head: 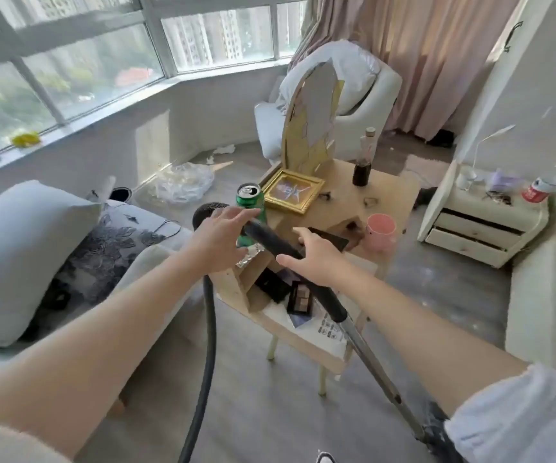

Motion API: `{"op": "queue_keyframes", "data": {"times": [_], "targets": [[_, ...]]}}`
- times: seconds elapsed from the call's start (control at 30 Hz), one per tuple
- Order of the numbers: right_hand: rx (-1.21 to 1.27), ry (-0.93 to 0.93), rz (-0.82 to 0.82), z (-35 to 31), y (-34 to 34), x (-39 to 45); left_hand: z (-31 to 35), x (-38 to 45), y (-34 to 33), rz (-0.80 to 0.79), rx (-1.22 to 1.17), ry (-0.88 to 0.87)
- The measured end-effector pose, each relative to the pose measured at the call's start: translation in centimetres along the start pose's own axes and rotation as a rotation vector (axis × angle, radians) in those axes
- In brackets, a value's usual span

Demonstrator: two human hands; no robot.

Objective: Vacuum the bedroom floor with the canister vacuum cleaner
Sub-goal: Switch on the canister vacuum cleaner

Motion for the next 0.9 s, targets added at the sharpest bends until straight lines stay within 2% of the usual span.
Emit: {"op": "queue_keyframes", "data": {"times": [0.1,0.17,0.27,0.43,0.53,0.63,0.8,0.9], "targets": [[0.004,0.058,-0.008,-1.2,-2.2,2.6,0.4,2.6,-1.8,-0.052,0.193,-0.067],[0.062,0.131,0.011,-2.4,-2.7,2.5,0.9,2.8,-1.1,0.007,0.207,-0.108],[0.136,0.185,-0.03,-3.5,-3.3,0.5,1.2,0.6,0.3,0.119,0.146,-0.202],[0.251,0.201,-0.109,-5.3,-4.4,-5.5,0.6,-5.7,3.1,0.228,-0.012,-0.244],[0.248,0.217,-0.167,-6.9,-6.0,-10.2,-1.6,-10.7,3.2,0.157,-0.095,-0.162],[0.266,0.22,-0.314,-8.6,-9.2,-15.6,-2.9,-17.4,2.1,0.047,-0.186,-0.073],[0.252,0.216,-0.446,-11.4,-15.8,-24.9,-3.9,-30.9,0.6,0.071,-0.292,-0.01],[0.149,0.2,-0.517,-13.6,-22.0,-30.8,-5.1,-39.8,-0.8,0.078,-0.28,0.053]]}}
Point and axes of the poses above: each hand's wrist, its own x-axis towards the middle knuckle, its own y-axis out of the back of the hand, z = x × y, the point moved 10 cm from there along x, towards the middle knuckle, and after that the axes turned 4 degrees about z, right-handed, at the moved point
